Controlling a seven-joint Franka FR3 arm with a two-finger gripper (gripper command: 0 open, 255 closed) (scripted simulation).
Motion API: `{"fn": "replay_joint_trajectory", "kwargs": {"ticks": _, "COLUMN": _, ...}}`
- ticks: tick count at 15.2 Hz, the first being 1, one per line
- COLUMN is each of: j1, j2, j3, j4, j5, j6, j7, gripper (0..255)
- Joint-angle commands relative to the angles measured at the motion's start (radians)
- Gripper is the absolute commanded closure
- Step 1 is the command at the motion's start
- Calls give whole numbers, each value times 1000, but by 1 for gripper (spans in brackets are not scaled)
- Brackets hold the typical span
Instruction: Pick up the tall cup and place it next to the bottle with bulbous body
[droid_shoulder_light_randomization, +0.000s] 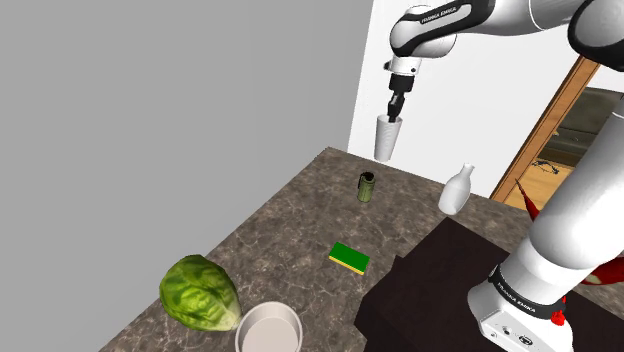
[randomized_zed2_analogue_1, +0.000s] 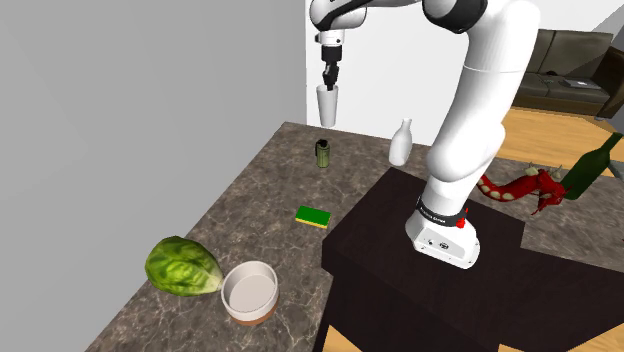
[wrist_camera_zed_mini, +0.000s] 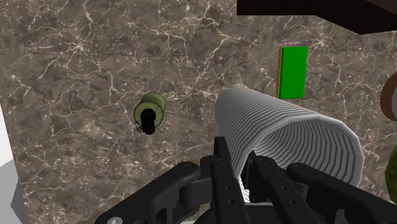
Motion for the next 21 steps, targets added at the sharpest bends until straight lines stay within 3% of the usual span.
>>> {"fn": "replay_joint_trajectory", "kwargs": {"ticks": 1, "j1": -25, "j2": 18, "j3": -20, "j4": 29, "j5": -1, "j6": -15, "j7": -45, "gripper": 255}}
{"fn": "replay_joint_trajectory", "kwargs": {"ticks": 11, "j1": -160, "j2": 164, "j3": -110, "j4": 223, "j5": 17, "j6": -76, "j7": -267, "gripper": 255}}
{"fn": "replay_joint_trajectory", "kwargs": {"ticks": 19, "j1": -296, "j2": 360, "j3": -155, "j4": 503, "j5": 60, "j6": -171, "j7": -433, "gripper": 255}}
{"fn": "replay_joint_trajectory", "kwargs": {"ticks": 21, "j1": -295, "j2": 362, "j3": -154, "j4": 479, "j5": 61, "j6": -145, "j7": -434, "gripper": 255}}
